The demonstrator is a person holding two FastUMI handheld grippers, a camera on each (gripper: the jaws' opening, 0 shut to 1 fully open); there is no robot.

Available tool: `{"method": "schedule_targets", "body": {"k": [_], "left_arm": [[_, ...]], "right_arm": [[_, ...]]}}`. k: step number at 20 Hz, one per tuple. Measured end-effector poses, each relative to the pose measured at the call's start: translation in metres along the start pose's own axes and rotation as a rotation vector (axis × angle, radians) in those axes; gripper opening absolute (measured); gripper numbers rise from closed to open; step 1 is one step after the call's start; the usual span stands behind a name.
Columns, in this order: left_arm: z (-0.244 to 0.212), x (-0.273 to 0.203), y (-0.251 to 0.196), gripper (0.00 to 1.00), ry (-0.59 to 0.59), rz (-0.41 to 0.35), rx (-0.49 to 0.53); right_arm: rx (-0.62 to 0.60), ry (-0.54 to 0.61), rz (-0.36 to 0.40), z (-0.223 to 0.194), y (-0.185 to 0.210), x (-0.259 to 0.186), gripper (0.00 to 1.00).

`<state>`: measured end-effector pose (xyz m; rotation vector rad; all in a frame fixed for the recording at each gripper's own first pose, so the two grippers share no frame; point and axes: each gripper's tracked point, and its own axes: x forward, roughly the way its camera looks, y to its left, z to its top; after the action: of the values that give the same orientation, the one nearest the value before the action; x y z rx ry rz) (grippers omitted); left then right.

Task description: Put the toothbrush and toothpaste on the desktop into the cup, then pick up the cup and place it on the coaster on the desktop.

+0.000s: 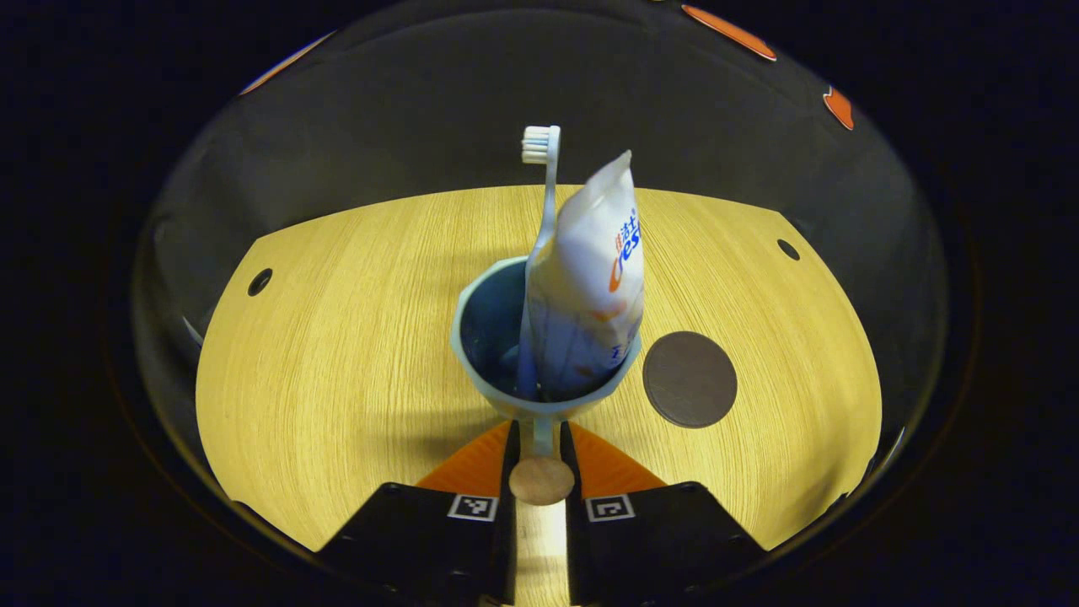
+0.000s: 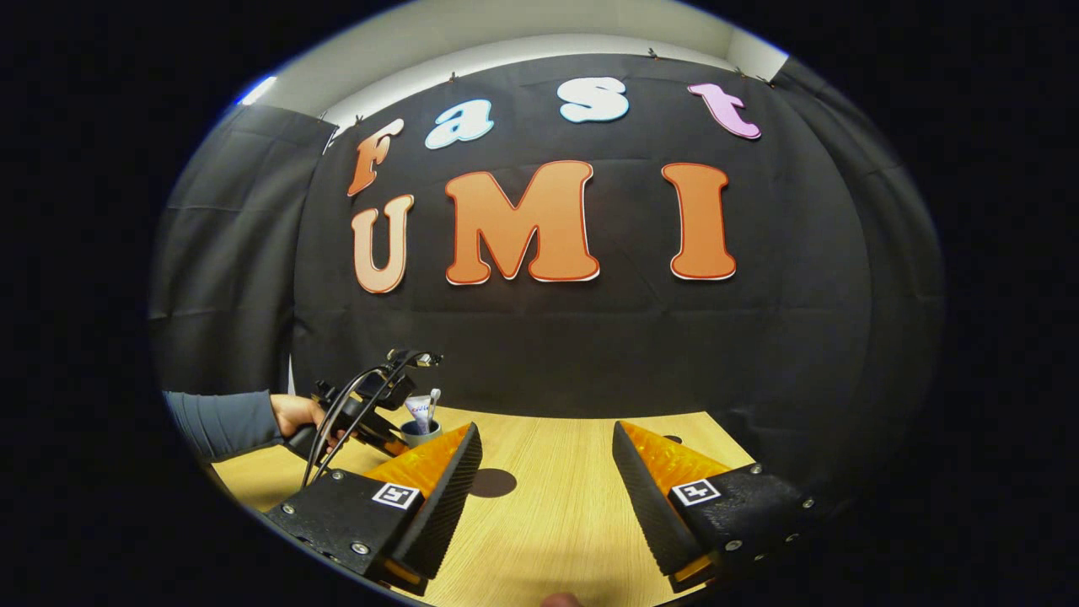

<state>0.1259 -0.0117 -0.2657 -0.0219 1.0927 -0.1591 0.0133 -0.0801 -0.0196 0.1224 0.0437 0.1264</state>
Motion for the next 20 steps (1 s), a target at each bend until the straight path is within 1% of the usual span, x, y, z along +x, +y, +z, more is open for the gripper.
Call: {"method": "schedule_targets", "body": {"k": [3,8,11,15,20], "left_arm": [[-0.001,0.006,-0.005,0.22,-0.021,-0.003,-0.028],[0.001,0.008,-0.005,0.21,-0.030,-0.006,-0.036],[0.005,0.009,-0.003,0.22,-0.060,-0.008,-0.008],[0.008,0.011,-0.002,0.21,-0.083,-0.032,0.036],[0.006,0.011,-0.006,0.21,-0.074,-0.074,0.070]], "right_arm": [[0.005,0.003,-0.006,-0.005,0.000,-0.005,0.93],[0.013,0.012,-0.019,-0.013,-0.003,-0.012,0.93],[0.013,0.004,-0.038,-0.012,-0.009,-0.017,0.93],[0.025,0.010,-0.058,-0.018,-0.018,-0.025,0.93],[0.011,0.014,-0.098,-0.025,-0.034,-0.040,0.93]]}}
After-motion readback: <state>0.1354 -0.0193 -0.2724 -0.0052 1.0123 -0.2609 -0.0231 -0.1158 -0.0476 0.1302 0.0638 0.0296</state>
